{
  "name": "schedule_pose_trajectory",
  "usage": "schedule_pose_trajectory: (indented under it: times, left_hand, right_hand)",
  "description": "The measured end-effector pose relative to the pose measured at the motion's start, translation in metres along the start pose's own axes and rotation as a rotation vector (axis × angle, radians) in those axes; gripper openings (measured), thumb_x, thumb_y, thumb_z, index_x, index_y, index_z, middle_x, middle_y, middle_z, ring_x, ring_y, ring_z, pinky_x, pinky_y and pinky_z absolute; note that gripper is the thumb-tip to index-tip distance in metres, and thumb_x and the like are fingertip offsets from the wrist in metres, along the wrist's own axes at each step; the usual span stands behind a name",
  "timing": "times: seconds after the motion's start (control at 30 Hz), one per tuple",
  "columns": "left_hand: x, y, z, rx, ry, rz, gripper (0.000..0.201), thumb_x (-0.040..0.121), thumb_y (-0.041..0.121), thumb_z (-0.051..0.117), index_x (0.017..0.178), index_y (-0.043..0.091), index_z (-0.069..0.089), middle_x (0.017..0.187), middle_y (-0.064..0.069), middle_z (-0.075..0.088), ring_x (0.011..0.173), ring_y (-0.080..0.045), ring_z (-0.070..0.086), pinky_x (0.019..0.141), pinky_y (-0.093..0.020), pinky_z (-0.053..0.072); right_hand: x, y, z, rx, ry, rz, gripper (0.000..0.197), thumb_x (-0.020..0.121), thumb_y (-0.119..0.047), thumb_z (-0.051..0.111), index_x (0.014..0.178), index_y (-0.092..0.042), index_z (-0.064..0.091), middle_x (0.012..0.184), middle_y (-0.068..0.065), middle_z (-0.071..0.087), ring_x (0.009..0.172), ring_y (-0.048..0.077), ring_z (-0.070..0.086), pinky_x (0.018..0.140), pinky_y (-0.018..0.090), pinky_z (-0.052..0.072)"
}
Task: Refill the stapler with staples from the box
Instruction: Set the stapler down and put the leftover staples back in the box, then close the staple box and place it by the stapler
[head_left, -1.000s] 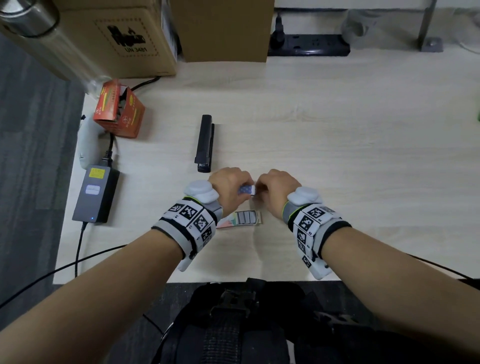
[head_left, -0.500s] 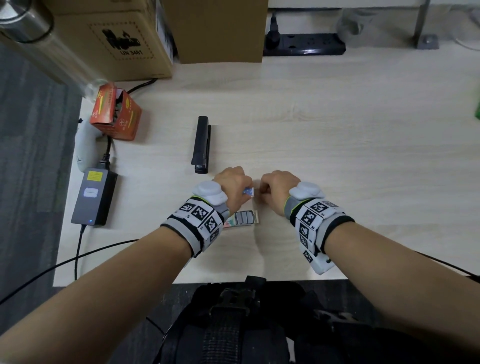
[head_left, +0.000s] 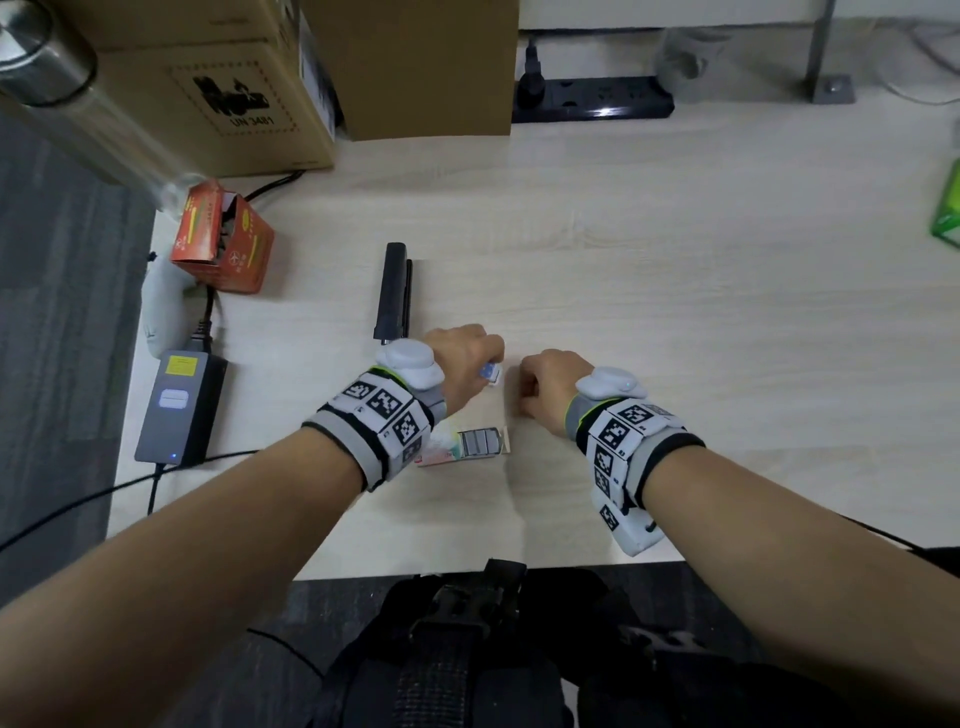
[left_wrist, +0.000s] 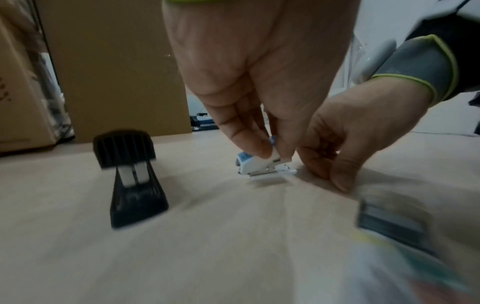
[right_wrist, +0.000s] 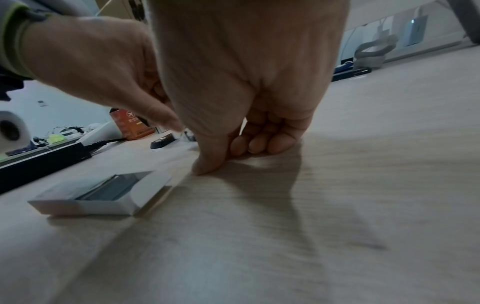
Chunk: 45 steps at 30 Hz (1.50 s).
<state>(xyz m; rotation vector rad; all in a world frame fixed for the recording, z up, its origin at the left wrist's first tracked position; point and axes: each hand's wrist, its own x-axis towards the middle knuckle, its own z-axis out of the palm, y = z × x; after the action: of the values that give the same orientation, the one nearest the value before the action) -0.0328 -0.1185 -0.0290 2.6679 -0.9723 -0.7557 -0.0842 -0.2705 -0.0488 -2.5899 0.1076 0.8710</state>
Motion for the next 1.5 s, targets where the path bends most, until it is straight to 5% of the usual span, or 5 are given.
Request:
schedule_pose_trajectory:
  times: [0.53,0.7,0.87,1.1,1.5]
  left_hand:
    - [0.077,-0.016,-0.068,0.631,-0.496,0.22,0.048,0.086,0.0,0.046,0.132,0.012,0.038,0.128,-0.012,0.047,0.114,-0.033,0.046,0.091,-0.045,0.045]
    - [0.051,-0.031,-0.05,0.426,-0.121,0.257,0.059,0.085,-0.002,0.045,0.138,0.022,0.035,0.151,-0.001,0.031,0.127,-0.03,0.041,0.097,-0.045,0.043]
    - [-0.009,-0.029,-0.01,-0.174,0.31,0.199,0.032,0.081,0.02,0.063,0.113,0.015,0.06,0.121,-0.009,0.058,0.105,-0.031,0.059,0.089,-0.04,0.049]
    - [-0.08,-0.017,0.049,-0.213,0.105,-0.15,0.065,0.066,0.051,0.074,0.122,0.024,0.054,0.118,-0.001,0.054,0.103,-0.025,0.05,0.087,-0.037,0.046]
    - [-0.076,-0.006,0.081,-0.272,0.253,-0.084,0.033,0.071,0.02,0.074,0.103,0.016,0.064,0.095,-0.01,0.063,0.082,-0.033,0.055,0.071,-0.038,0.047]
  right_hand:
    - [0.007,0.006,-0.002,0.055,-0.051,-0.032,0.012,0.077,-0.022,0.07,0.071,-0.028,0.061,0.075,-0.007,0.061,0.072,0.019,0.06,0.063,0.025,0.045]
    - [0.006,0.009,0.002,0.109,-0.013,-0.035,0.015,0.074,-0.024,0.073,0.065,-0.029,0.063,0.069,-0.013,0.061,0.066,0.013,0.06,0.057,0.022,0.043]
    - [0.006,0.01,0.007,0.089,0.044,-0.034,0.022,0.071,-0.029,0.075,0.06,-0.029,0.056,0.065,-0.012,0.056,0.066,0.018,0.058,0.059,0.026,0.043]
    - [-0.004,0.011,0.018,0.191,0.13,-0.04,0.013,0.08,-0.021,0.071,0.075,-0.024,0.059,0.077,-0.005,0.057,0.074,0.02,0.055,0.065,0.026,0.04]
    - [-0.037,0.002,0.044,0.261,0.166,0.057,0.023,0.082,-0.041,0.063,0.099,-0.026,0.059,0.081,-0.007,0.063,0.076,0.02,0.059,0.067,0.026,0.044]
